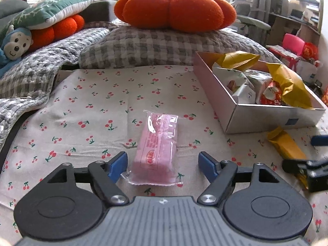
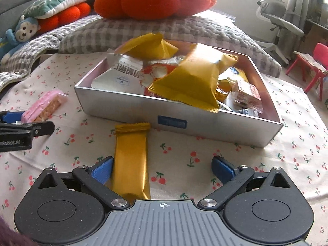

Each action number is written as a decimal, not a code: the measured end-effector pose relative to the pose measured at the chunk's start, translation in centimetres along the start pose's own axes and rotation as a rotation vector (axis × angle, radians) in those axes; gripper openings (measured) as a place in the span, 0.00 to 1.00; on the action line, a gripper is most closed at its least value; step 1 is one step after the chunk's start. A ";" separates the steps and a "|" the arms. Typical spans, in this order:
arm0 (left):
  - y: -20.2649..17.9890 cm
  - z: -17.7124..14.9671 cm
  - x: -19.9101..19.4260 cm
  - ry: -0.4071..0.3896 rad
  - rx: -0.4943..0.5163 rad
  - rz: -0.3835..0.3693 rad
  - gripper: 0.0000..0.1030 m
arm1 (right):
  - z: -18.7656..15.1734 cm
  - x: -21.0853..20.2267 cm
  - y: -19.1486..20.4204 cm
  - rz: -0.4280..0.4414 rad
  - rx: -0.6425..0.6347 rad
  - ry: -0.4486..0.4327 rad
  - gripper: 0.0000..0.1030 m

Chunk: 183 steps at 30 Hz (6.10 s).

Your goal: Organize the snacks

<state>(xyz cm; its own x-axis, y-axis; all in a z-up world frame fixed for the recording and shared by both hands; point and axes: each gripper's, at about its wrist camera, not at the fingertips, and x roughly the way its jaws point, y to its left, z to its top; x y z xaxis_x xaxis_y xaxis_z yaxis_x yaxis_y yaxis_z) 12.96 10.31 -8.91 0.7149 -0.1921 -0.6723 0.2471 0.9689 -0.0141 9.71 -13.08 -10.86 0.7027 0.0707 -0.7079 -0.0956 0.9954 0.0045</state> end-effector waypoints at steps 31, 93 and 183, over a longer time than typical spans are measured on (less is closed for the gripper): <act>-2.8 1.3 -1.3 0.084 -0.049 0.020 0.29 | -1.2 -3.8 -1.8 0.191 -0.071 0.032 0.26; -11.5 7.3 0.3 -0.006 -0.127 -0.101 0.29 | 6.0 -3.2 -13.2 0.083 0.305 -0.128 0.25; -12.2 2.2 -9.8 0.182 -0.102 0.177 1.00 | 0.1 -11.6 -7.6 0.023 0.189 0.001 0.95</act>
<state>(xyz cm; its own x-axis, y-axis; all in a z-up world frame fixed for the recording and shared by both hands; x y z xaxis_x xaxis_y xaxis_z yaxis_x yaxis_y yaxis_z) 4.36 0.06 -0.50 0.6095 0.0043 -0.7928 0.0550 0.9973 0.0477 2.39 -21.43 -2.63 0.7014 0.0940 -0.7066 0.0225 0.9879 0.1538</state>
